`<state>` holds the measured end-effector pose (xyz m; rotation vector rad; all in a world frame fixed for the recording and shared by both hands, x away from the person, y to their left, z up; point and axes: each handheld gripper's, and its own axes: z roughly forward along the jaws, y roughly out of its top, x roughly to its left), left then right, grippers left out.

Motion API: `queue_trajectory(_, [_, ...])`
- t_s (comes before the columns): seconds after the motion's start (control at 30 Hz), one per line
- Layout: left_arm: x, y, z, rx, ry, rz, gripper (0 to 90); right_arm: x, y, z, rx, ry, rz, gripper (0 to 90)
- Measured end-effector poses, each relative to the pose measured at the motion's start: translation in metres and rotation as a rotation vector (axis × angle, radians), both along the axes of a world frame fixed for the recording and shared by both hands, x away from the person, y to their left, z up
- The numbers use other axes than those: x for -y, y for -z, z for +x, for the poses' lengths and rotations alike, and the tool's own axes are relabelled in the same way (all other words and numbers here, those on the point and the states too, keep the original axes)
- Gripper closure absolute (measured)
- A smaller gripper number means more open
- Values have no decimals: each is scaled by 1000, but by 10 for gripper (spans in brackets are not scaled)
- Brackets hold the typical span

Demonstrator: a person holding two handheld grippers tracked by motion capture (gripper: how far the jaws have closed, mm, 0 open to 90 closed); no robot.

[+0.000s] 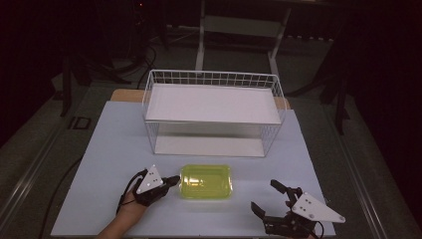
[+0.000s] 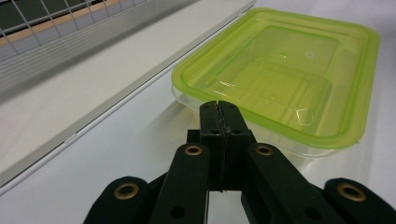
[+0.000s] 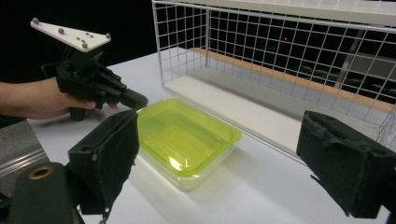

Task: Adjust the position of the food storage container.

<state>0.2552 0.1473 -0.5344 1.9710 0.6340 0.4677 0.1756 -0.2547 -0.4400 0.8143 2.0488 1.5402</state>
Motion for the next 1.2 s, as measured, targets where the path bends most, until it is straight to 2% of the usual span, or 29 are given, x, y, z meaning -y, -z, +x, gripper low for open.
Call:
queue_trajectory(0.2, [8, 1, 5, -6, 5, -11, 900, 0, 0, 1, -5, -1, -1, 130])
queue_trajectory(0.5, [20, 0, 5, -4, 27, -19, 900, 0, 1, 1, -3, 1, -3, 130])
queue_trajectory(0.73, [20, -3, 5, -11, 24, -56, 896, 0, 1, 1, -3, 1, -8, 130])
queue_trajectory(0.87, [10, -8, 2, -43, 14, -119, 738, 0, 2, 2, -9, 1, -8, 130])
queue_trajectory(0.9, [8, -11, 1, -44, -1, -113, 667, 0, 2, 2, -9, 0, -7, 129])
queue_trajectory(0.93, [7, -13, 0, -64, -17, -125, 576, -1, 3, 2, -10, 0, -7, 129])
queue_trajectory(1.0, [3, -16, -1, -127, -51, -178, 424, -2, 3, 2, -7, -1, -9, 129])
queue_trajectory(1.07, [1, -18, -4, -126, -65, -194, 281, -2, 3, 2, -8, -2, -10, 129])
queue_trajectory(1.17, [-2, -20, -8, -143, -41, -232, 88, -3, 3, 3, -13, -2, -10, 130])
queue_trajectory(1.2, [-3, -22, -9, -151, -43, -229, 39, -4, 4, 4, -13, -2, -13, 130])
